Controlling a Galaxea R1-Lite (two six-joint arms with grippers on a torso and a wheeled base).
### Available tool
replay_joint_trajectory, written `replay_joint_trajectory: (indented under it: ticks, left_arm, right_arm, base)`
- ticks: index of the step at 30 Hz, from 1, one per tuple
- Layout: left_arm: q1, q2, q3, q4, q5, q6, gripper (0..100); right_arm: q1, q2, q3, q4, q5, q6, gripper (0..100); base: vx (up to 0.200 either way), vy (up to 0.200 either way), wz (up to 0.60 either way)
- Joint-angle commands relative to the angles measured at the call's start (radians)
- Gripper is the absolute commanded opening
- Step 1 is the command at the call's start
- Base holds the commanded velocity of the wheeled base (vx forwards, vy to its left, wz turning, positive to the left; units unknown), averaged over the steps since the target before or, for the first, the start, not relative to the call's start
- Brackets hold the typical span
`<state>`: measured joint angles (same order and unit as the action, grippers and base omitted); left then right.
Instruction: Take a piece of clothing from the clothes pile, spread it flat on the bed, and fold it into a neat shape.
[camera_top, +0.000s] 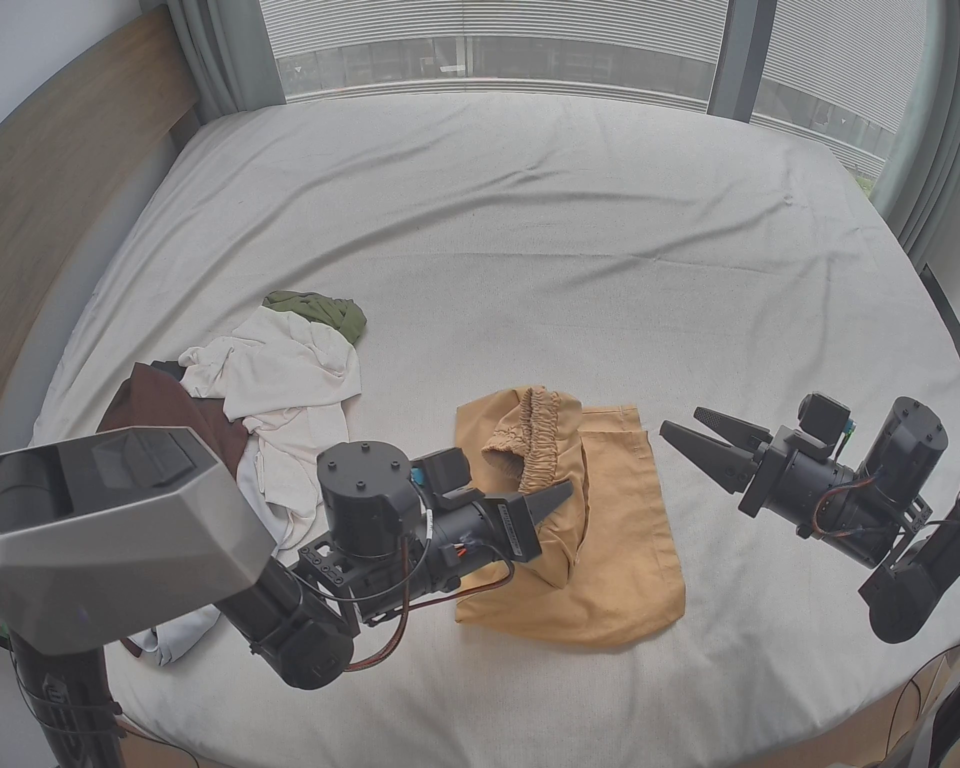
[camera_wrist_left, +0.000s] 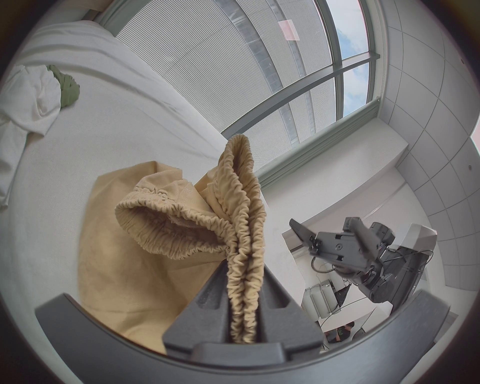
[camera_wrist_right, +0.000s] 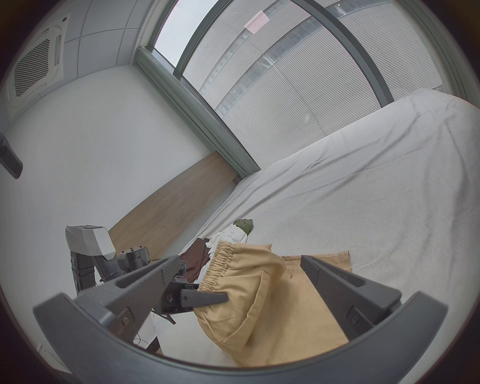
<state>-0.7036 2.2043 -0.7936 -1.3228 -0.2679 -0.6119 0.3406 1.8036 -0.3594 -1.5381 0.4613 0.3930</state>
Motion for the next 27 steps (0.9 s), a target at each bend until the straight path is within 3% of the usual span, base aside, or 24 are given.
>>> replay_joint_trajectory:
  ticks: [1,9,10,20,27]
  left_arm:
    - [-0.011,0.035,-0.015,0.002,-0.001,0.0,0]
    - [-0.011,0.052,-0.035,0.019,0.007,0.0,0]
    - [-0.011,0.057,-0.038,0.019,0.007,0.0,100]
    - [-0.022,0.068,-0.068,0.01,0.09,0.0,100]
    - [0.01,-0.018,0.044,-0.001,0.119,0.011,100]
  right_arm:
    - [0.0,-0.003,-0.001,0.0,0.0,0.001,100]
    - [-0.002,-0.004,-0.001,0.0,0.0,0.001,100]
    - [-0.002,-0.004,-0.001,0.0,0.0,0.001,100]
    - [-0.025,0.003,0.017,0.001,-0.001,-0.005,100]
    - [-0.049,0.048,0.069,0.009,-0.001,-0.023,100]
  base:
    - [0.0,0.0,0.0]
    - [0.0,0.0,0.0]
    - [0.0,0.0,0.0]
    - [0.0,0.0,0.0]
    - [0.0,0.0,0.0]
